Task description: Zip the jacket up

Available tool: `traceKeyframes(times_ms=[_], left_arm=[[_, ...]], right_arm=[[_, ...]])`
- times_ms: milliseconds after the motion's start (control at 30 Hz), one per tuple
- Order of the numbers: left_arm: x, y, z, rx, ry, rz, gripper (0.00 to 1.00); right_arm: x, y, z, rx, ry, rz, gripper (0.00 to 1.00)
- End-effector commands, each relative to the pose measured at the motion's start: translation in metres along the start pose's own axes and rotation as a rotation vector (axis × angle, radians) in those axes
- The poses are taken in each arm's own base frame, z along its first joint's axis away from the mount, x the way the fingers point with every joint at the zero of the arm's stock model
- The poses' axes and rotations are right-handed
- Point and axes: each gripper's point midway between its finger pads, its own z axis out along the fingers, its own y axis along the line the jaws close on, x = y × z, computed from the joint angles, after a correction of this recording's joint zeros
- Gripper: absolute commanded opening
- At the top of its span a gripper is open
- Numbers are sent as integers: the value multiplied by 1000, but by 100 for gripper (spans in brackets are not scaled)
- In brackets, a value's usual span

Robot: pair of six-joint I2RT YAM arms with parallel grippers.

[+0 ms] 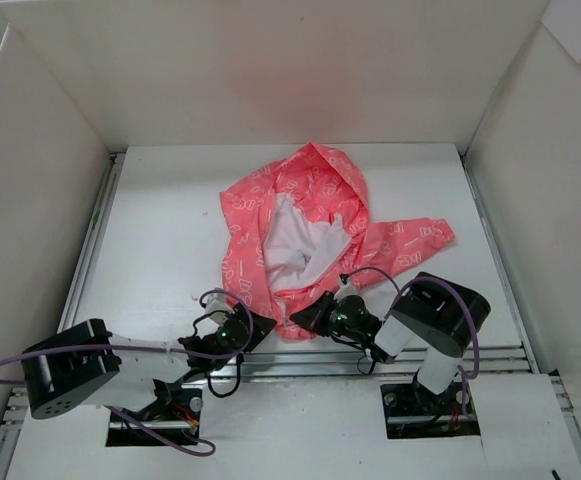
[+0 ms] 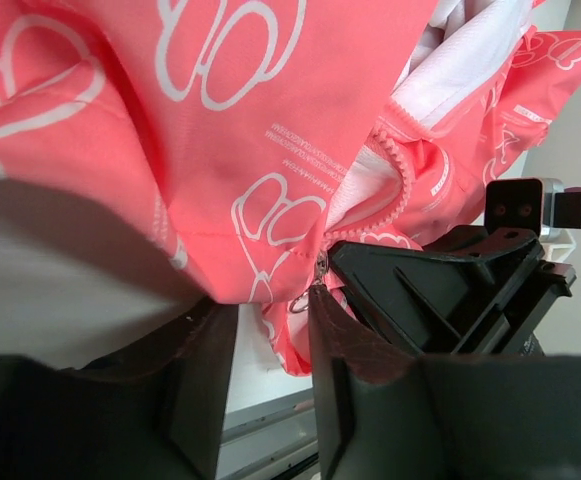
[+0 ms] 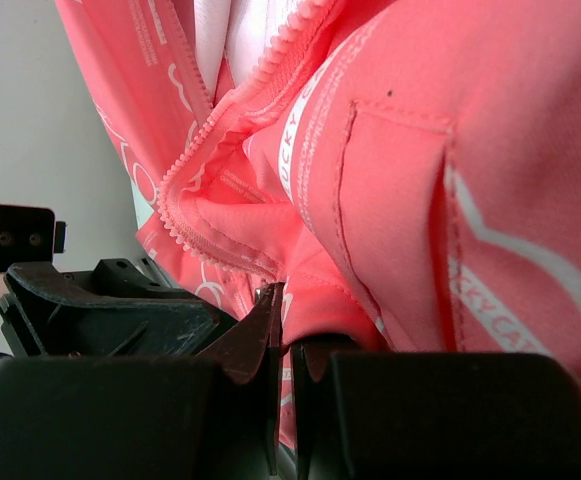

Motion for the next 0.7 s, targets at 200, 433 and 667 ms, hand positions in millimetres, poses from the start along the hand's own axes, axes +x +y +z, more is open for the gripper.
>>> traceKeyframes(times_ms=[200, 433, 667], left_arm=[[-4, -36, 13, 69, -42, 2, 24], [-2, -37, 15, 73, -41, 34, 8], [-3, -35, 14, 74, -33, 71, 0]], right_arm=[[-16, 87, -13, -355, -70, -76, 0], [-13, 83, -9, -345, -53, -71, 0], [-18, 100, -7, -391, -57, -61, 0]])
